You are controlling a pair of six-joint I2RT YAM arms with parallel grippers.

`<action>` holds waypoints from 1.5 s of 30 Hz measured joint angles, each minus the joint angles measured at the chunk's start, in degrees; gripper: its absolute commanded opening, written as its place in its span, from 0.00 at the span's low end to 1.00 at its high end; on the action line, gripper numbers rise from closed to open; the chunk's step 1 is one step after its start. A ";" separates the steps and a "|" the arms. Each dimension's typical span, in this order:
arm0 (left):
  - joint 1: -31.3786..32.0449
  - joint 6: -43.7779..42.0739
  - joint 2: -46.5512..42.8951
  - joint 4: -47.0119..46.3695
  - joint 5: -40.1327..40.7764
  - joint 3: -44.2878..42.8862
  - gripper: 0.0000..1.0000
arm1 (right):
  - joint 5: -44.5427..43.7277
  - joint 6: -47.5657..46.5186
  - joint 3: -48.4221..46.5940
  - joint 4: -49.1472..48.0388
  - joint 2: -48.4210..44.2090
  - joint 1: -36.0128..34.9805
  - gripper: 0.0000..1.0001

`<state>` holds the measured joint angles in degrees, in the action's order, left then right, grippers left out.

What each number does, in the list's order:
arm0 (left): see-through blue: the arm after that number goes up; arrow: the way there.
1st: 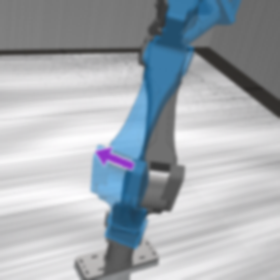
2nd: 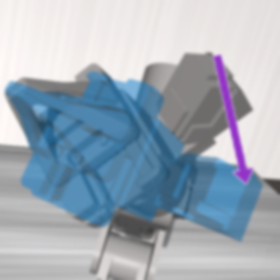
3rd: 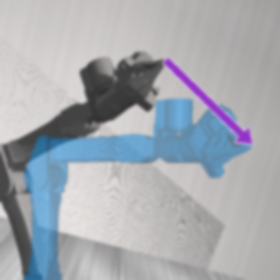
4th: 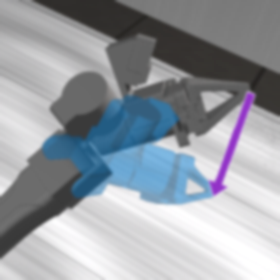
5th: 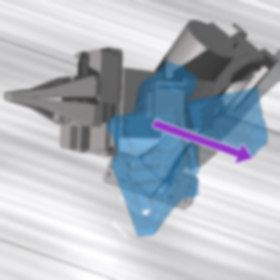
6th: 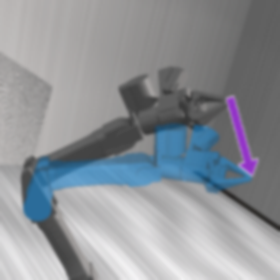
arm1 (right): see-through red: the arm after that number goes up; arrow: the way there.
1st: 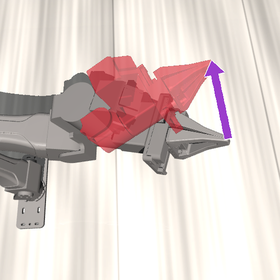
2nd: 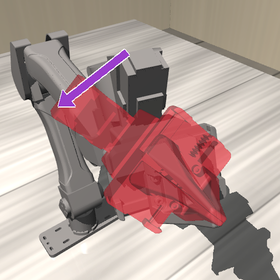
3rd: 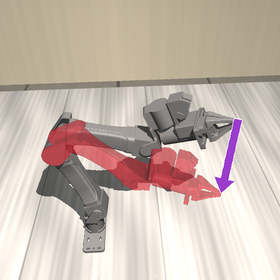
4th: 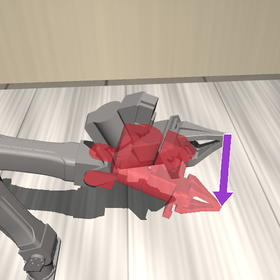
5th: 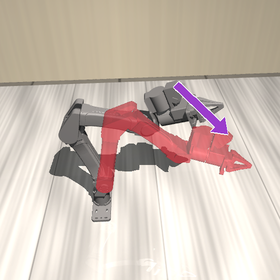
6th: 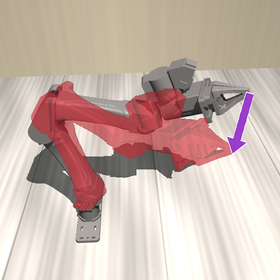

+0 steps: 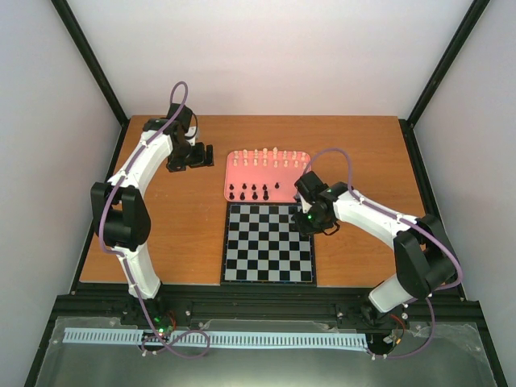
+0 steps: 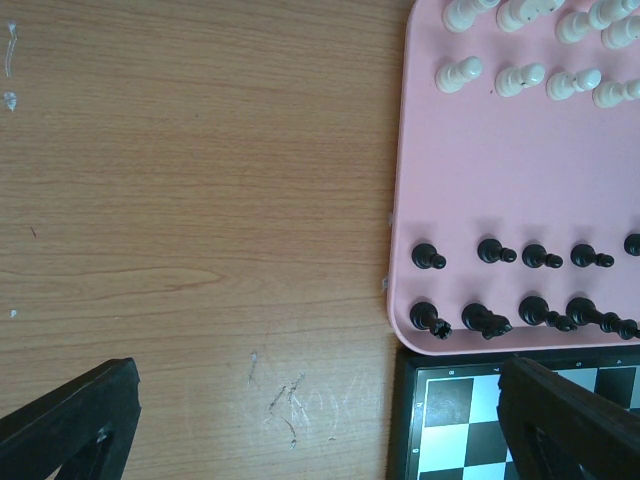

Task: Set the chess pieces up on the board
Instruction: Place the chess piece on the chessboard.

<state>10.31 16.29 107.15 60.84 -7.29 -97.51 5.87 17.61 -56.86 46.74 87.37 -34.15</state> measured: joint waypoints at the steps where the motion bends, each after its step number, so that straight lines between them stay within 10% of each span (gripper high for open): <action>1: 0.00 0.00 0.00 -0.02 0.00 0.00 1.00 | 0.20 0.07 0.00 0.04 0.00 0.00 0.03; 45: 0.00 0.02 0.00 -0.46 -0.02 0.68 1.00 | 2.36 2.84 4.42 2.86 -2.36 -2.38 0.04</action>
<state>10.31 16.32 107.15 60.38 -7.31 -96.84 8.23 20.45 -52.45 49.60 85.01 -36.53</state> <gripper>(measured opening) 0.999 0.105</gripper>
